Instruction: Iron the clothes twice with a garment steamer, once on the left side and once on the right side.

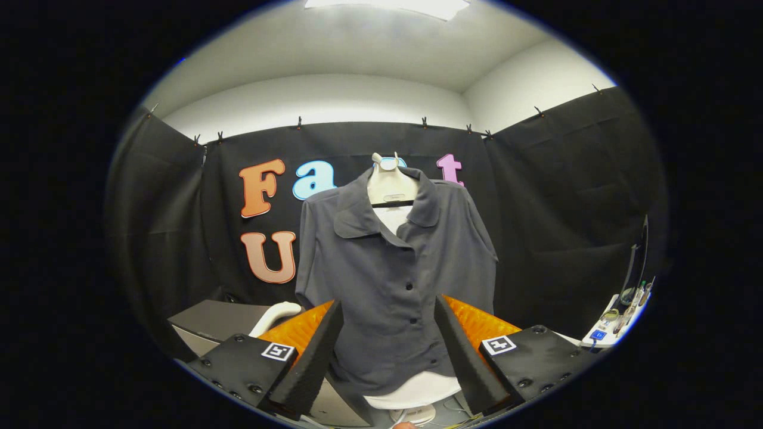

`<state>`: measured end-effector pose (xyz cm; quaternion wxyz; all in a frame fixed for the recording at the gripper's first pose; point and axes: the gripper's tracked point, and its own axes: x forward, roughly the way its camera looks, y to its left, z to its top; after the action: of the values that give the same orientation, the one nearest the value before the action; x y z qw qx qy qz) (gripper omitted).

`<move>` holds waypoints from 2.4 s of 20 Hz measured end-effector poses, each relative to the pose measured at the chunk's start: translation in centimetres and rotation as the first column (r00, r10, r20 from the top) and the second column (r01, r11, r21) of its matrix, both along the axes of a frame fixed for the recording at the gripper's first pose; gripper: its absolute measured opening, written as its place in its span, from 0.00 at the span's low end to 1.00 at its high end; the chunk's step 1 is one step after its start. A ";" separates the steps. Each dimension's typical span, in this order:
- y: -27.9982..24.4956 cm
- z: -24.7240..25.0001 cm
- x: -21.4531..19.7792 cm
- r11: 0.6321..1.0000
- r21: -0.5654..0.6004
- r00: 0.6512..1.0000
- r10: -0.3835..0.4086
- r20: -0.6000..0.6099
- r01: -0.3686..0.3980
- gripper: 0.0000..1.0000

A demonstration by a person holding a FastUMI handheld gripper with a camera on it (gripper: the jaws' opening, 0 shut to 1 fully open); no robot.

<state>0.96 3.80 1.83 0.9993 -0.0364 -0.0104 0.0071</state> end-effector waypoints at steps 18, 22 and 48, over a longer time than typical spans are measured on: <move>20.0 -5.8 6.8 0.949 0.027 0.914 0.310 -0.262 -0.314 0.98; 24.9 -8.8 8.4 0.930 0.043 0.868 0.358 -0.343 -0.366 0.98; 29.3 -29.0 24.6 0.989 -0.009 0.634 0.085 -0.769 -0.144 0.87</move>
<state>25.55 33.11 -27.21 0.9052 -0.0641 0.4113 0.0857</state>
